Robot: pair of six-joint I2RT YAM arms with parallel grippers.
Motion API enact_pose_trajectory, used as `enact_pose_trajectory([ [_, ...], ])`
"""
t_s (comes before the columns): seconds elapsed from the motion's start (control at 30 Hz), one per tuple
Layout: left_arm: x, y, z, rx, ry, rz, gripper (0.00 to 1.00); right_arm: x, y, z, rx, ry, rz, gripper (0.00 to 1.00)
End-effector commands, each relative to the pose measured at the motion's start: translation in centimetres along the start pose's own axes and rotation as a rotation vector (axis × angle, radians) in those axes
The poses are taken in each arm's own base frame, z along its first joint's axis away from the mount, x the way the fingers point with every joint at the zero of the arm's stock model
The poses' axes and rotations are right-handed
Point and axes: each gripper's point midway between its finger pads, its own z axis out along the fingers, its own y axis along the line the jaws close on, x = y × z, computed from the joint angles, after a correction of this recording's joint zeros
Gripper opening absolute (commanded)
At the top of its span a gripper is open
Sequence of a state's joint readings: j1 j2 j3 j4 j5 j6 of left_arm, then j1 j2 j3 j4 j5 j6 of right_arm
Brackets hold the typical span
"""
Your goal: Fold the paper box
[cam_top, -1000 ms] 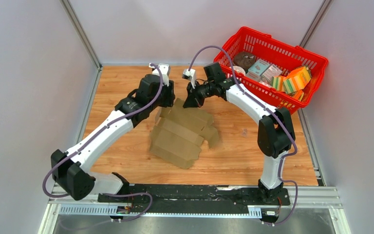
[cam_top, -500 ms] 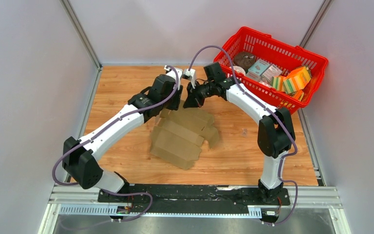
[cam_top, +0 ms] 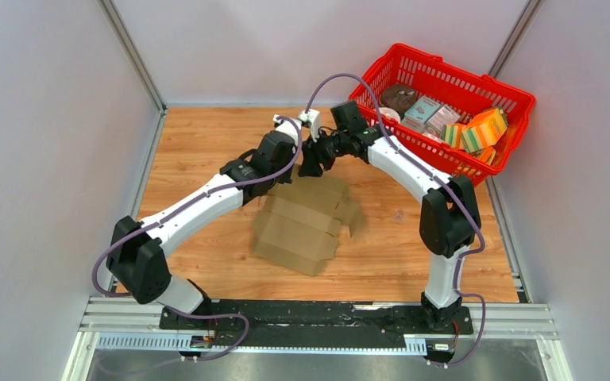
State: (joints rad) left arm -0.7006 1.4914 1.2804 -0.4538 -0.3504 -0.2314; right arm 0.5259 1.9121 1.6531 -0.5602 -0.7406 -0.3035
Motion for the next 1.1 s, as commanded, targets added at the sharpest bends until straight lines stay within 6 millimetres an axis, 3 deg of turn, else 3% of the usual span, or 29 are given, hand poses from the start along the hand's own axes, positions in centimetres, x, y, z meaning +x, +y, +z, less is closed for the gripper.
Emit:
enact_pose_trajectory([
  [0.0,-0.7,0.8,0.6,-0.054,-0.122,-0.117,0.00,-3.3,-4.2,-2.3,0.305,-0.048,0.070,0.59],
  [0.03,0.4,1.1,0.9,-0.067,-0.120,-0.130,0.00,-3.2,-4.6,-2.4,0.331,-0.038,0.095,0.63],
  [0.13,1.3,1.5,1.5,-0.088,-0.171,-0.207,0.00,-2.9,-5.4,-2.8,0.402,-0.004,0.202,0.68],
  [0.23,2.1,1.6,1.8,-0.094,-0.201,-0.262,0.00,-2.5,-6.7,-4.4,0.581,0.002,0.368,0.70],
  [0.27,2.1,1.7,1.9,-0.097,-0.213,-0.284,0.00,-1.8,-7.5,-6.1,0.713,0.013,0.430,0.70],
  [0.33,2.8,1.8,1.9,-0.092,-0.229,-0.293,0.00,-0.5,-6.7,-6.9,0.800,-0.018,0.646,0.71],
  [0.37,2.6,1.9,1.9,-0.092,-0.250,-0.311,0.00,-1.0,-5.3,-7.6,0.781,-0.062,0.698,0.71],
  [0.4,3.4,2.0,1.7,-0.092,-0.252,-0.312,0.00,1.1,-4.4,-6.9,0.763,-0.051,0.782,0.71],
  [0.43,3.5,2.1,1.7,-0.089,-0.263,-0.317,0.00,0.1,-3.6,-6.1,0.705,-0.145,0.871,0.71],
  [0.47,3.2,2.0,1.5,-0.074,-0.289,-0.334,0.00,-1.5,-1.7,-6.8,0.639,-0.232,0.909,0.72],
  [0.5,3.9,2.2,1.3,-0.076,-0.289,-0.338,0.00,0.7,-0.8,-5.8,0.630,-0.226,0.973,0.72],
  [0.53,4.2,2.3,1.2,-0.073,-0.296,-0.343,0.00,-1.1,0.2,-6.1,0.592,-0.340,1.092,0.73],
  [0.57,3.6,2.1,1.0,-0.052,-0.334,-0.360,0.00,-1.1,1.2,-5.6,0.564,-0.350,1.138,0.73],
  [0.63,4.7,2.3,1.0,-0.051,-0.336,-0.367,0.00,-1.3,2.5,-4.9,0.519,-0.356,1.216,0.72],
  [0.8,5.7,1.4,1.2,0.006,-0.334,-0.363,0.00,-2.6,4.7,-3.5,0.594,-0.318,1.005,0.73],
  [0.93,6.6,1.9,0.8,0.001,-0.352,-0.388,0.00,-0.1,4.4,-3.6,0.668,-0.269,1.006,0.73],
  [0.97,6.2,1.9,0.5,0.009,-0.377,-0.400,0.00,1.6,4.4,-3.3,0.682,-0.252,1.025,0.73],
  [1.03,6.5,2.0,0.2,0.018,-0.394,-0.415,0.00,1.6,4.7,-3.4,0.667,-0.304,1.113,0.73],
  [1.07,6.3,1.9,0.0,0.032,-0.410,-0.423,0.00,2.7,4.8,-3.0,0.660,-0.292,1.160,0.73],
])
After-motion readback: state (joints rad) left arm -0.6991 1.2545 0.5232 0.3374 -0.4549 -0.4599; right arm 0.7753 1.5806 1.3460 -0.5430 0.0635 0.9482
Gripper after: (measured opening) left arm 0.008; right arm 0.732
